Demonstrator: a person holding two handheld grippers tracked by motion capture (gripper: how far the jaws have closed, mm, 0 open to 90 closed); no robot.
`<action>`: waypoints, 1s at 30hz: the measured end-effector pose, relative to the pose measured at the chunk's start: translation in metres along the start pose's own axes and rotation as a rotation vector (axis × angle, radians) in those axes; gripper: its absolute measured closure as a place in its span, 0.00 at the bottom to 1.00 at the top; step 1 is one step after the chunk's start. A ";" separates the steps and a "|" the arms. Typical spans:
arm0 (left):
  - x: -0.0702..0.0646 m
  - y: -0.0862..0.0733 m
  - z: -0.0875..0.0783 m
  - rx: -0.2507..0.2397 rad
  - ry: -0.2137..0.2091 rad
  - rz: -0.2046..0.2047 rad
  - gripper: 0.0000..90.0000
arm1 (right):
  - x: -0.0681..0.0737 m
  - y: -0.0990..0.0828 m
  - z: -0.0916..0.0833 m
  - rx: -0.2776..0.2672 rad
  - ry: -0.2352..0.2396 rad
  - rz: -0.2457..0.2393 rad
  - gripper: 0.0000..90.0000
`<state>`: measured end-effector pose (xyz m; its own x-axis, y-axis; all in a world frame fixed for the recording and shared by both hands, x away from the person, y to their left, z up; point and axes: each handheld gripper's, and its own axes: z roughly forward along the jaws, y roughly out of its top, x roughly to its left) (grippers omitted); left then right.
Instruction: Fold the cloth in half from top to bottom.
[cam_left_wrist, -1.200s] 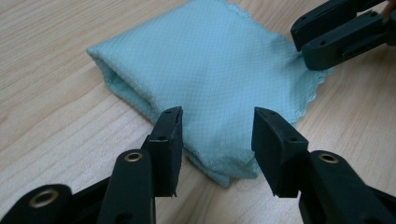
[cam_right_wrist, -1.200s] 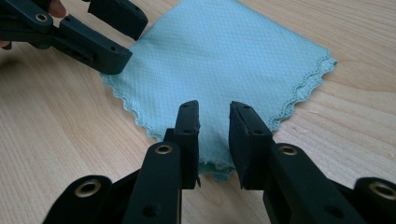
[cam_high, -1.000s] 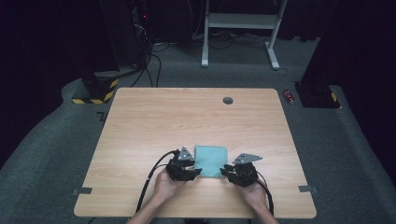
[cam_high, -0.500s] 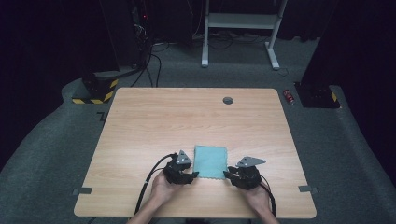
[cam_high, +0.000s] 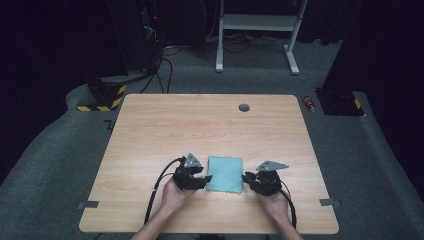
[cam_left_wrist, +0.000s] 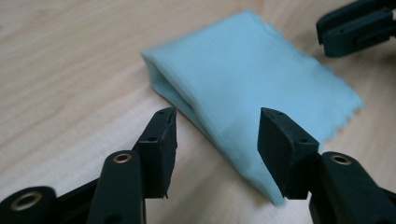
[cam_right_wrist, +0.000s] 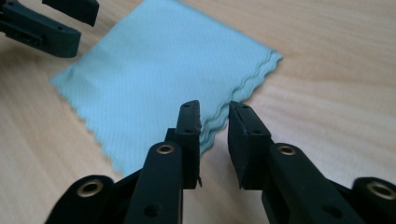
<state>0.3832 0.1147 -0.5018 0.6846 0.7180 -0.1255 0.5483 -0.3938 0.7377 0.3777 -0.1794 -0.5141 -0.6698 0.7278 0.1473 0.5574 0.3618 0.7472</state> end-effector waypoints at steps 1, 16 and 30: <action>0.004 0.004 0.003 -0.002 0.009 -0.012 0.53 | -0.001 0.003 0.001 -0.001 -0.002 -0.004 0.85; 0.022 0.036 0.034 0.022 0.162 0.008 0.56 | -0.012 0.043 0.039 0.025 -0.077 -0.003 0.90; 0.030 0.035 0.042 0.025 0.152 -0.050 0.57 | -0.023 0.053 0.050 0.050 -0.099 -0.002 0.85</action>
<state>0.4432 0.0979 -0.5077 0.5766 0.8149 -0.0588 0.5932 -0.3681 0.7160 0.4477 -0.1479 -0.5103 -0.6204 0.7802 0.0797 0.5817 0.3896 0.7140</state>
